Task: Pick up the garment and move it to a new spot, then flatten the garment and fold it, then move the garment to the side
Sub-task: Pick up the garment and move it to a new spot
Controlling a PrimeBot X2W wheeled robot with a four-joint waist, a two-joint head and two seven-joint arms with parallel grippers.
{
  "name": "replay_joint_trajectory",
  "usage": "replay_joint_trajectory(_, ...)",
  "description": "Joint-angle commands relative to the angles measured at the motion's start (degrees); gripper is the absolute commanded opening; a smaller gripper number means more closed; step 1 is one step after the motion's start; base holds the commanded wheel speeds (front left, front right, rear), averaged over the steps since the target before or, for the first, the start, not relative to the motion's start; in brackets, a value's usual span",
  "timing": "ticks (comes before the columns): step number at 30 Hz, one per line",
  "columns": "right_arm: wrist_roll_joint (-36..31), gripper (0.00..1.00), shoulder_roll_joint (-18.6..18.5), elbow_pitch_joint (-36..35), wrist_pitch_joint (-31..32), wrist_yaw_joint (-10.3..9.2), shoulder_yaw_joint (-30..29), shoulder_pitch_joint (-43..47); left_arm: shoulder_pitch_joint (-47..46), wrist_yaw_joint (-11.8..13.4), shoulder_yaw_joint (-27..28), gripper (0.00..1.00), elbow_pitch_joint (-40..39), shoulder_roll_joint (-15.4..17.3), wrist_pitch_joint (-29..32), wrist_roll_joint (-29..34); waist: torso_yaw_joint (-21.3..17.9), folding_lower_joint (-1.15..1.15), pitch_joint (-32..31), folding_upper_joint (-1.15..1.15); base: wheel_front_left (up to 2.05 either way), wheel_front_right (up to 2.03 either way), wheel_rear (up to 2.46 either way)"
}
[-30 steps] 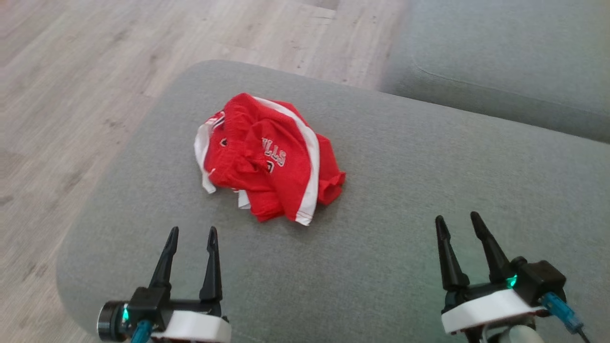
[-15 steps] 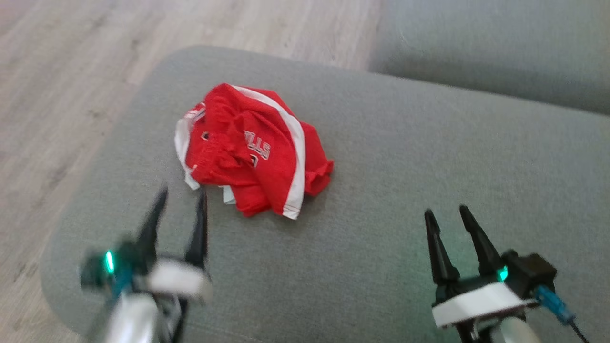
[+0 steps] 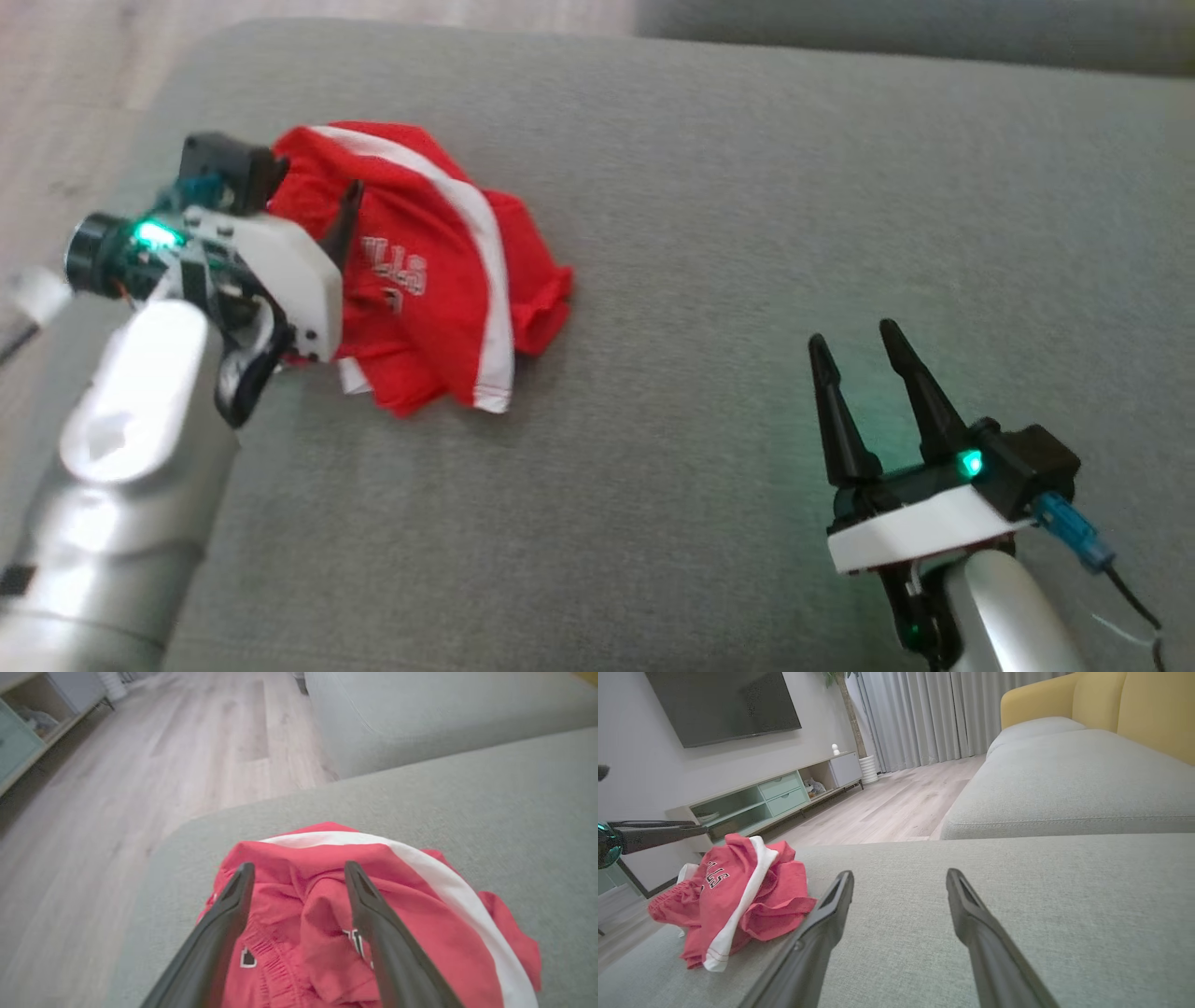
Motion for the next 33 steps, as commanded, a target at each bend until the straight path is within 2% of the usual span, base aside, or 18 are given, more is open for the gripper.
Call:
replay_joint_trajectory(1, -0.2, 1.00, -0.3, -1.8, -0.6, -0.04, 1.5, -2.2, -4.8, 0.1, 0.2, 1.00, -0.2, 3.8, 1.6, -2.0, -2.5, -0.01, 1.9, 0.00, 0.00, 0.00, 0.00)
replay_joint_trajectory(8, 0.1, 1.00, -0.3, -2.3, -0.6, -0.04, 1.4, -3.2, -9.1, 0.1, -3.8, 1.00, 5.0, 7.1, 5.4, -6.9, -5.3, -0.01, 3.6, 0.00, 0.00, 0.00, 0.00)
replay_joint_trajectory(17, 0.1, 1.00, -0.3, -2.5, -0.6, -0.04, 1.0, -4.1, -11.4, 0.1, -6.5, 1.00, 12.6, 7.5, 5.9, -9.5, -7.1, -0.01, 4.3, 0.00, 0.00, 0.00, 0.00)
replay_joint_trajectory(18, 0.1, 1.00, -0.3, -2.6, -0.6, -0.04, 1.0, -4.2, -11.6, 0.1, -6.9, 0.37, 13.0, 7.4, 5.5, -9.8, -7.2, -0.01, 4.3, 0.00, 0.00, 0.00, 0.00)
replay_joint_trajectory(19, 0.2, 1.00, -0.3, -2.6, -0.6, -0.04, 1.0, -4.2, -11.8, 0.1, -7.3, 0.00, 13.1, 7.4, 4.6, -10.2, -7.3, -0.01, 4.3, 0.00, 0.00, 0.00, 0.00)
replay_joint_trajectory(23, 0.2, 1.00, -0.3, -2.5, -0.6, -0.04, 0.8, -3.9, -12.9, 0.1, -7.3, 0.00, 13.4, 7.4, -1.0, -10.4, -7.3, -0.01, 3.7, 0.00, 0.00, 0.00, 0.00)
replay_joint_trajectory(27, 0.3, 1.00, -0.3, -2.3, -0.6, -0.04, 0.4, -3.5, -14.3, 0.4, -6.8, 0.00, 12.8, 7.0, -9.5, -9.3, -7.0, -0.01, 2.2, 0.00, 0.00, 0.00, 0.00)
replay_joint_trajectory(33, 1.2, 1.00, -0.3, -1.9, -0.6, -0.04, -0.7, -2.2, -14.3, 0.4, -6.0, 0.00, 7.6, 5.3, -20.6, -10.4, -6.1, -0.01, -1.6, 0.00, 0.00, 0.00, 0.00)
